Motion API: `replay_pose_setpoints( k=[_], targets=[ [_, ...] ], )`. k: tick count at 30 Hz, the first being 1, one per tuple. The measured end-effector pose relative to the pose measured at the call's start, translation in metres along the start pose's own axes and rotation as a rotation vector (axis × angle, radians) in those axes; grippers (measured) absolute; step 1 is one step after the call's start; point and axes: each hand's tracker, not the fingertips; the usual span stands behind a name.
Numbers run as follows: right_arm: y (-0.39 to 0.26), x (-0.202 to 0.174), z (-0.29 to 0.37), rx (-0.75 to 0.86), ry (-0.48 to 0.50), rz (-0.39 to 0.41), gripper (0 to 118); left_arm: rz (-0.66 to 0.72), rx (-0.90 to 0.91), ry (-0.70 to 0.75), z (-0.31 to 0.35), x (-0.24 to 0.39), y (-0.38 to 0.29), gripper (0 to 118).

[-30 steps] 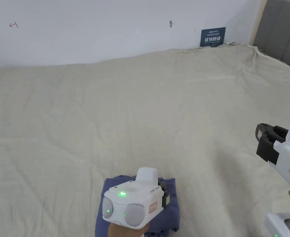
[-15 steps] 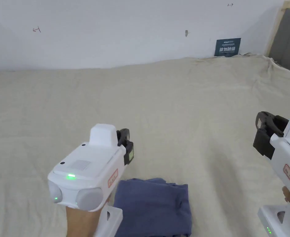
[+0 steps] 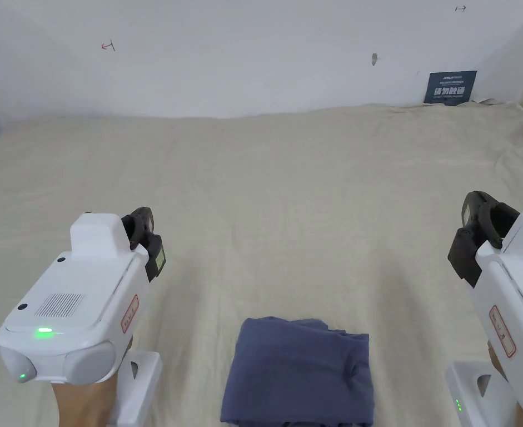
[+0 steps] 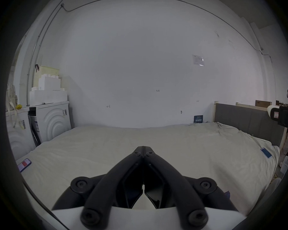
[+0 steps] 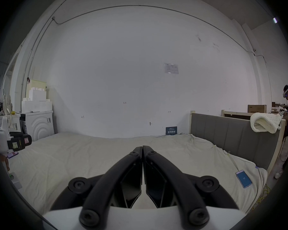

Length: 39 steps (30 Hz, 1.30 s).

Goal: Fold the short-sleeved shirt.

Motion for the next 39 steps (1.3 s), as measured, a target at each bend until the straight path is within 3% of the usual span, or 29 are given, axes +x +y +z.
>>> replay_pose_setpoints(
  k=[8, 24, 36, 37, 39],
  targets=[
    [-0.008, 0.005, -0.007, -0.037, 0.010, 0.004, 0, 0.018, -0.017, 0.035, 0.001, -0.011, -0.007, 0],
    [-0.121, -0.025, -0.008, -0.391, 0.085, -0.057, 0, 0.052, -0.083, 0.055, -0.004, -0.034, -0.028, 0],
    [-0.167, -0.030, -0.004, -0.609, 0.098, -0.019, 0, 0.074, -0.166, 0.026, -0.004, -0.032, -0.052, 0],
    [-0.192, -0.077, -0.018, -0.636, 0.097, -0.034, 0, 0.073, -0.175, 0.024, -0.004, -0.031, -0.054, 0],
    [-0.205, -0.096, -0.024, -0.660, 0.089, -0.042, 0, 0.070, -0.191, 0.015, -0.003, -0.028, -0.059, 0]
  ],
)
